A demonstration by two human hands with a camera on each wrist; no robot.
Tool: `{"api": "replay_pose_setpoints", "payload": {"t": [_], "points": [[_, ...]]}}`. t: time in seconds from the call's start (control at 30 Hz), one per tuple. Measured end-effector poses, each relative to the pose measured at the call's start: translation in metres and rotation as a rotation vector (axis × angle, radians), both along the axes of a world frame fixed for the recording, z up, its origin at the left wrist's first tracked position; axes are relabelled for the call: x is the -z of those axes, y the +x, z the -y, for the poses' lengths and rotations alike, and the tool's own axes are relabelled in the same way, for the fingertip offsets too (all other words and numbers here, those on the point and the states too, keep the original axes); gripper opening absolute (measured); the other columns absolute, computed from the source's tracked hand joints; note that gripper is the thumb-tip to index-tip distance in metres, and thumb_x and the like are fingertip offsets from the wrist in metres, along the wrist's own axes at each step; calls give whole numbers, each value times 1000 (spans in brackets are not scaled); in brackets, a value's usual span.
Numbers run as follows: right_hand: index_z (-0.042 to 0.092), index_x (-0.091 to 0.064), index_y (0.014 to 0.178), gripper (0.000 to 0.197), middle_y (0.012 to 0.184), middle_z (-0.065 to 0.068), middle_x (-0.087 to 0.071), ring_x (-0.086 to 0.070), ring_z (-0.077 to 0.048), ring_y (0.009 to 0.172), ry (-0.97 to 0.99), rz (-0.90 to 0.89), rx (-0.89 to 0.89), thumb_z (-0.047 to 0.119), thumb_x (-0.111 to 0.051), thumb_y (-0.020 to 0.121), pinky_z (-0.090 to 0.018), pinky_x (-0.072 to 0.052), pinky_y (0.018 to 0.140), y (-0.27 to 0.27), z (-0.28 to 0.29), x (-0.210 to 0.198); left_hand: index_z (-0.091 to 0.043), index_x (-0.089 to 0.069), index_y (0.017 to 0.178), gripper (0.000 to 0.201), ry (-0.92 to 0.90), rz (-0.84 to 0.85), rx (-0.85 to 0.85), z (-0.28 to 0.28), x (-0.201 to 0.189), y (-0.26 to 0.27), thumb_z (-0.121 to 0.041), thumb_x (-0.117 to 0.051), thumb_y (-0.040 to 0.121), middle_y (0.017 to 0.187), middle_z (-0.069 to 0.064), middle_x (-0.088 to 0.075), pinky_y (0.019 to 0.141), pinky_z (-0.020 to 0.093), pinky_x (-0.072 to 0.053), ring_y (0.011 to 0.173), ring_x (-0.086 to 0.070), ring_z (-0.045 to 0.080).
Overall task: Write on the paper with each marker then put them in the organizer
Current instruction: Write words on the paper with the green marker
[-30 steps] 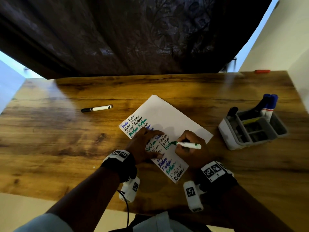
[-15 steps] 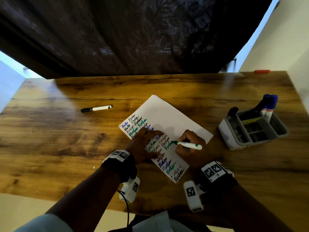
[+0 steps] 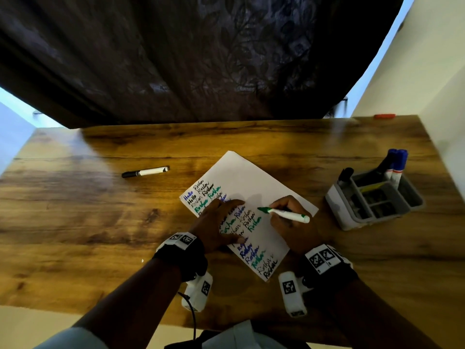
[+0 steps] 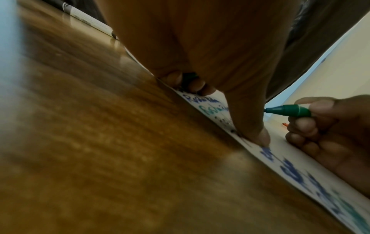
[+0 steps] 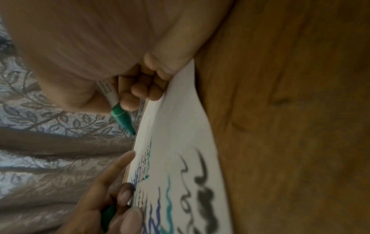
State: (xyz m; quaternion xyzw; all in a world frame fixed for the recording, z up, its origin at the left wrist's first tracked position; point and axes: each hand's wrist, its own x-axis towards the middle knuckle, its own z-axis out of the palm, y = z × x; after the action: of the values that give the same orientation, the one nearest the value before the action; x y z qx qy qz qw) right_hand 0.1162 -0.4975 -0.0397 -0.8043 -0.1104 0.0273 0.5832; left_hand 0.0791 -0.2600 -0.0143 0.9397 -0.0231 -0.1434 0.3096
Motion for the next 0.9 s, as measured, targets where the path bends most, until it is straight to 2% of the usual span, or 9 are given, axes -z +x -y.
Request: {"api": "replay_pose_setpoints", "payload": {"t": [0.1, 0.23, 0.37, 0.43, 0.5, 0.57, 0.7, 0.8, 0.9], "points": [[36, -57, 90, 18, 86, 14, -66, -63, -6, 80, -1, -64, -41, 25, -69, 83, -21, -52, 74, 8, 4, 2, -42, -30, 142, 82, -62, -8, -32, 0, -4, -1, -48, -76, 75, 116, -11, -43, 92, 31, -47, 106, -47, 10], [49, -58, 87, 32, 90, 22, -67, -64, -7, 82, -23, -107, -65, 21, -74, 86, -33, -56, 75, 13, 4, -8, -25, -25, 141, 61, -262, -86, -149, 0, -11, 0, -17, -61, 92, 101, -8, -56, 84, 33, -58, 97, -61, 10], [38, -63, 92, 14, 91, 10, -70, -67, -11, 87, -91, -188, -103, 34, -74, 85, -42, -57, 82, 11, 3, -24, -12, -31, 138, 40, -228, -91, -108, -11, -26, 2, -5, -41, 100, 104, 3, -56, 86, 33, -55, 102, -60, 21], [32, -66, 93, 13, 94, 7, -72, -67, -10, 89, -73, -159, -79, 30, -75, 84, -37, -57, 82, 7, -1, -37, -13, -32, 139, 43, -231, -74, -93, -19, -36, 2, -5, -45, 98, 109, 5, -61, 86, 30, -56, 101, -62, 20], [27, -70, 96, 12, 96, 8, -73, -68, -5, 90, -44, -143, -54, 27, -74, 85, -27, -57, 80, 1, -10, -58, -20, -34, 137, 45, -288, -48, -102, -27, -50, -1, -7, -50, 97, 108, 0, -67, 78, 20, -56, 95, -66, 11], [21, -71, 98, 14, 90, 7, -74, -68, -1, 86, 13, -143, -41, 30, -70, 87, -20, -54, 76, -6, -23, -83, -24, -39, 133, 42, -343, -29, -113, -33, -61, -6, -10, -53, 96, 108, -7, -70, 81, 22, -56, 95, -66, 5], [17, -70, 100, 23, 84, -1, -72, -66, -8, 83, 117, -58, -39, 34, -58, 91, -32, -53, 83, -21, -47, -122, -34, -44, 128, 40, -436, 15, -101, -44, -72, -14, -14, -57, 95, 109, -15, -71, 90, 35, -56, 100, -67, 4], [18, -69, 101, 20, 84, -3, -72, -67, -10, 85, 109, -4, -74, 34, -57, 95, -27, -53, 84, -27, -64, -138, -42, -44, 126, 42, -465, 26, -79, -48, -76, -17, -17, -56, 96, 108, -19, -70, 88, 37, -57, 99, -67, 6], [20, -68, 102, 21, 83, 0, -72, -69, -14, 86, 77, 56, -90, 37, -59, 95, -22, -53, 81, -29, -82, -143, -41, -42, 129, 42, -474, 34, -60, -53, -79, -18, -17, -55, 97, 109, -19, -70, 89, 36, -57, 100, -67, 7]]}}
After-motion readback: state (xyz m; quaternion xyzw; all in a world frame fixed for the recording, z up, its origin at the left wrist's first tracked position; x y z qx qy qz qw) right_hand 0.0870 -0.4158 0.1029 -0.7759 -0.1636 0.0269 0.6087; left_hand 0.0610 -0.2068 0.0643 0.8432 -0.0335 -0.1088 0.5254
